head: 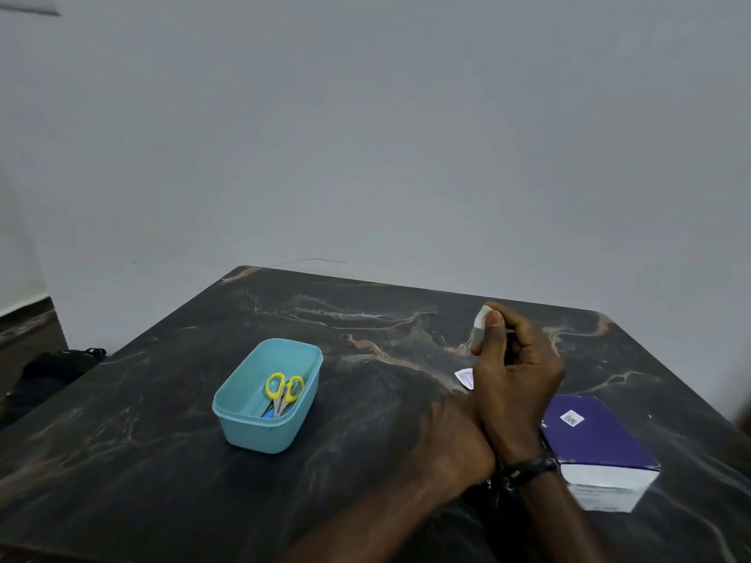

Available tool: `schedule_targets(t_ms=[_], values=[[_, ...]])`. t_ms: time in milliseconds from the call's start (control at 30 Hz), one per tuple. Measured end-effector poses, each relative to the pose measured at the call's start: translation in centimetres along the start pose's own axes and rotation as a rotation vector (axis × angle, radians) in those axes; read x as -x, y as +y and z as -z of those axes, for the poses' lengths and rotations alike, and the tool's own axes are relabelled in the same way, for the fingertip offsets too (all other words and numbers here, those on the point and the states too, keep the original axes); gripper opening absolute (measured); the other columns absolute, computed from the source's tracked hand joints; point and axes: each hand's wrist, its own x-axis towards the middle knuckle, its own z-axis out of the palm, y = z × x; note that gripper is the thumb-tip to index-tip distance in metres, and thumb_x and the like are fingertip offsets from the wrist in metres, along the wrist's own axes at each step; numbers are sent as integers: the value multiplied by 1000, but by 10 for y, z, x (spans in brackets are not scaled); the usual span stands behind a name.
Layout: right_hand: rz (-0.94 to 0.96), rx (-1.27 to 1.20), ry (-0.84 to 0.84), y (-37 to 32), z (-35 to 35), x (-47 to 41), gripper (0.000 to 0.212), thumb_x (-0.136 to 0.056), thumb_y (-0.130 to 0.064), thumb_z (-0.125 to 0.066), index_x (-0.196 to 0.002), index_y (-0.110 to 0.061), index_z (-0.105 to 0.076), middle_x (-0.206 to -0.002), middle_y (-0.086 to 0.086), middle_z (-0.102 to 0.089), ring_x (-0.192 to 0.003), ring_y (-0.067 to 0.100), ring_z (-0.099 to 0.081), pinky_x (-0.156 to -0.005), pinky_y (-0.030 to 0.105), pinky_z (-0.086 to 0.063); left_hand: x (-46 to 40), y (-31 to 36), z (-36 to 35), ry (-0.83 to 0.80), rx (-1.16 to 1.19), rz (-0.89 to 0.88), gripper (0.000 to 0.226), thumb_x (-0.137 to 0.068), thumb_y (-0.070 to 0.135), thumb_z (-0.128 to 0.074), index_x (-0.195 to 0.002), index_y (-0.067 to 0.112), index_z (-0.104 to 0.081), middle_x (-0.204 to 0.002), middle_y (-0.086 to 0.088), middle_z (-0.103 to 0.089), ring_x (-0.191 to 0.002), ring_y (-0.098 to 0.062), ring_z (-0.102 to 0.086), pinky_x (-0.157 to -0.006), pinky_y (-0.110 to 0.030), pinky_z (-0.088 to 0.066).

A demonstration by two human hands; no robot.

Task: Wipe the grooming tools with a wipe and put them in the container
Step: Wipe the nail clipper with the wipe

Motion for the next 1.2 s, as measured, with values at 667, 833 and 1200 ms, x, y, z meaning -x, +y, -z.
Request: schedule_targets(t_ms=[667, 833, 1200], values=[[99, 133, -220, 6, -5, 10, 18, -88, -3, -63, -102, -11, -71, -89, -5, -69, -71, 8, -67, -59, 18, -50, -14, -68, 30, 194, 910, 118, 18, -83, 8, -72, -96, -3, -65, -77, -16, -68, -55, -21, -67, -52, -31, -58], [-59, 216, -308, 9, -6, 11, 20, -89, -3, -61, -95, -22, -62, -81, -9, -66, -71, 6, -66, -59, 21, -54, -12, -71, 30, 376, 961, 140, 19, -83, 20, -73, -85, 1, -69, -63, -10, -66, -42, -13, -57, -39, -22, -45], [-429, 158, -794, 1, -10, 10, 19, -90, -13, -63, -75, -22, -72, -65, -12, -70, -60, 1, -62, -58, 15, -47, -13, -85, 40, 452, 1202, 189, 27, -79, 34, -73, -84, 8, -70, -57, -1, -60, -43, -11, -49, -42, -23, -39]])
